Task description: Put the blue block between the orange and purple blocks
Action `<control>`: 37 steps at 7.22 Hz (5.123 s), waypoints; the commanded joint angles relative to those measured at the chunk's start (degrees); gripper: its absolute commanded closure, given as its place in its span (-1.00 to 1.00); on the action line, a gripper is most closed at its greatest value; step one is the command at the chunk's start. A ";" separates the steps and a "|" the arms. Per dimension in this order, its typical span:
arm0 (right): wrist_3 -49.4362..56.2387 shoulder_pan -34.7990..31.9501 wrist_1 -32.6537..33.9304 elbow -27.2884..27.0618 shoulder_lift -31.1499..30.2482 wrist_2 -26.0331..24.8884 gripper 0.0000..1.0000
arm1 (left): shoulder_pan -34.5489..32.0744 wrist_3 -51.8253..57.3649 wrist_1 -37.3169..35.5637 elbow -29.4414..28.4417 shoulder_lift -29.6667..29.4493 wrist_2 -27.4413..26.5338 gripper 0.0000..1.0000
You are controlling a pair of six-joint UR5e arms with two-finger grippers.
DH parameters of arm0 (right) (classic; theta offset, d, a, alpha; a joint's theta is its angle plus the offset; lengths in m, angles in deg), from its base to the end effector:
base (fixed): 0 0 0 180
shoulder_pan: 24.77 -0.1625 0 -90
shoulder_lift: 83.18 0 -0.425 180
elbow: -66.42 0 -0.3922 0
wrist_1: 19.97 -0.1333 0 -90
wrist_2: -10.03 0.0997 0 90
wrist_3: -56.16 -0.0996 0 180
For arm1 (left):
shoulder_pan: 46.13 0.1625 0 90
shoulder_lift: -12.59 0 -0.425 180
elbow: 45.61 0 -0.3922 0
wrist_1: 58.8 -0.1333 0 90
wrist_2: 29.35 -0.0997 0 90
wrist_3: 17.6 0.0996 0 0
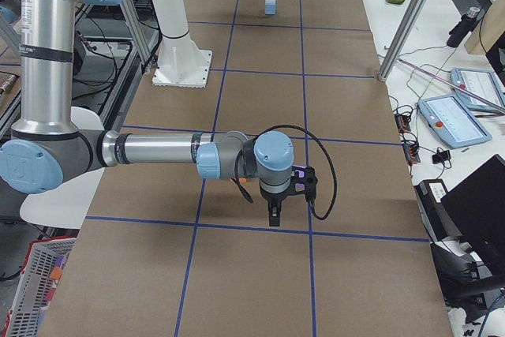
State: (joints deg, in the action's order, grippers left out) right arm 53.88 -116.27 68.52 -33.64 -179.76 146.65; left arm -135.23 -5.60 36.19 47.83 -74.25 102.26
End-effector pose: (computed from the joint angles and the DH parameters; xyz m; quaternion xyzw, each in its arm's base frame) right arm 0.0726 -0.4463 0.6204 0.0373 -0.3956 0.0130 0.9176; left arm -0.0597 -0.4759 0.6499 0.0771 0.3490 0.1211 0.9261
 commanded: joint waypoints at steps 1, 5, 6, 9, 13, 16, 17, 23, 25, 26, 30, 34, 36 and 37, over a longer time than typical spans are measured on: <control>-0.17 0.00 -0.07 -0.05 0.08 -0.04 -1.00 | -0.02 0.04 0.02 0.69 0.00 0.04 -1.00; -0.17 0.00 -0.16 -0.32 0.52 0.40 -1.00 | 0.68 -0.22 0.81 7.70 -1.32 0.75 -1.00; -0.17 0.44 -0.07 -0.40 0.69 0.31 -1.00 | 1.38 -1.61 0.72 8.95 -1.23 1.18 -1.00; -2.96 4.20 0.28 -0.41 2.27 -0.82 -1.00 | 11.38 -31.61 5.98 13.43 -0.53 3.91 -1.00; -6.15 5.36 -0.16 -1.38 2.72 -0.66 -1.00 | 27.35 -57.47 16.91 18.10 3.84 -4.65 -1.00; -6.33 5.36 -0.42 -1.02 2.80 -0.66 -1.00 | 36.52 -63.31 19.61 16.79 5.10 -13.64 -1.00; -6.33 5.36 -0.34 -1.02 2.81 -0.48 -1.00 | 37.15 -63.68 20.22 15.91 4.84 -13.84 -1.00; -6.33 5.36 -0.34 -1.19 2.98 -0.13 -1.00 | 40.84 -64.38 24.80 8.97 2.64 -13.93 -1.00; -6.33 5.27 -0.34 -1.37 2.98 -0.13 -1.00 | 42.77 -64.56 24.71 6.50 0.88 -14.11 -0.88; -6.24 5.36 -0.34 -1.02 2.98 -0.21 -1.00 | 42.70 -64.82 24.45 7.02 0.88 -13.76 0.07; -6.24 5.27 -0.51 -2.86 2.20 0.05 -1.00 | 38.75 -64.56 12.12 20.16 3.09 -8.66 1.00; -6.50 5.27 -0.42 -2.25 2.10 -0.30 -1.00 | 39.53 -72.33 -7.83 18.40 -24.41 -9.27 1.00; -6.50 5.27 -0.51 -2.43 2.28 -0.13 -1.00 | 46.27 -76.41 -9.39 9.29 -38.68 -13.19 1.00; -6.42 5.36 -0.60 -2.69 2.37 0.13 -1.00 | 49.95 -78.60 -9.13 2.17 -46.33 -15.84 1.00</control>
State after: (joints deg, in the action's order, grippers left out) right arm 47.40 -110.98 68.00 -36.13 -177.50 146.52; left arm -89.59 -81.34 27.39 58.33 -110.41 89.80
